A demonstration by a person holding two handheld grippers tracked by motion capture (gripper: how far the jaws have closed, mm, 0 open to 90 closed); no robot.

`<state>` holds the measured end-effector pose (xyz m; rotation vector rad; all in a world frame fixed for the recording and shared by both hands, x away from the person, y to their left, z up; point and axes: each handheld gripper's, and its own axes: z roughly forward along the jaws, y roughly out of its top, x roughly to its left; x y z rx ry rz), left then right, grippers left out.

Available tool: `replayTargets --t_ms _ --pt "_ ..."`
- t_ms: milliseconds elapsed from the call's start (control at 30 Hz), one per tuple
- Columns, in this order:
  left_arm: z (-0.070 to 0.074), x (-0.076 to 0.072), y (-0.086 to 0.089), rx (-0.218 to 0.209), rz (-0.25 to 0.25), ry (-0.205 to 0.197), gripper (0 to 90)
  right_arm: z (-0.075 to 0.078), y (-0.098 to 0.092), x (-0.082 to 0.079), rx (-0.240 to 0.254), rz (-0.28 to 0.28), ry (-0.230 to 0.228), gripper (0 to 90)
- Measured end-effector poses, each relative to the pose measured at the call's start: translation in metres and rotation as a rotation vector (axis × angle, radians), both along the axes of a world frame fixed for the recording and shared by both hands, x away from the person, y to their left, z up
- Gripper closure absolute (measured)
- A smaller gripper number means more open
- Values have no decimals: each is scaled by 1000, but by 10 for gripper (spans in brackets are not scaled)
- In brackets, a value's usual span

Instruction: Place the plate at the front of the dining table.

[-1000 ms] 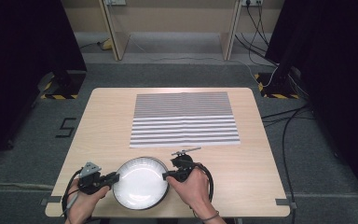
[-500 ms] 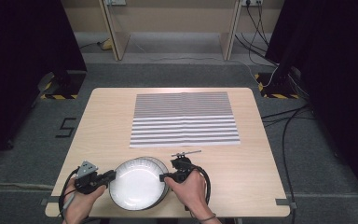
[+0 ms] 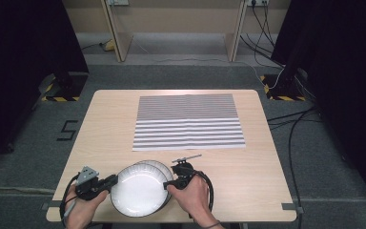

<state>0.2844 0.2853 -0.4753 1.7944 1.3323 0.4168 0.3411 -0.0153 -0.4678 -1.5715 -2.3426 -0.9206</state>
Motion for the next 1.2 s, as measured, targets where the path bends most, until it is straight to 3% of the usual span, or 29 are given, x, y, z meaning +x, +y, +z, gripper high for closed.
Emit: replayTargets --t_ms 100,167,267,333,400,500,567,633,733,933,1100,1200 --pt "-3 1 3 -69 10 38 805 -2 0 3 2 -25 -25 827" --pt "-5 2 5 -116 -3 91 776 -4 -3 5 29 -45 -29 842" --pt "-8 2 11 -193 -3 200 655 -5 -5 7 46 -61 -39 850" --pt "-6 1 13 -202 -15 235 653 -6 -4 7 40 -57 -50 848" --pt "-3 0 10 -176 -35 240 680 -5 -3 7 34 -54 -56 846" --pt "-1 1 8 -149 -24 250 703 -4 -3 7 26 -46 -44 838" --pt "2 1 6 -120 -18 237 726 -3 -4 5 31 -37 -32 831" --pt "3 -1 2 -83 -8 214 736 -4 -6 3 47 -42 -19 818" --pt "2 -5 -2 -52 8 183 741 -5 -8 1 107 -59 23 724" --pt "-1 -9 -5 -67 27 168 745 6 -13 -1 102 -38 44 675" --pt "-2 -12 -9 -39 35 146 743 8 -20 -3 107 -46 92 694" --pt "-3 -13 -9 -59 46 144 742 7 -19 -4 107 -49 100 714"
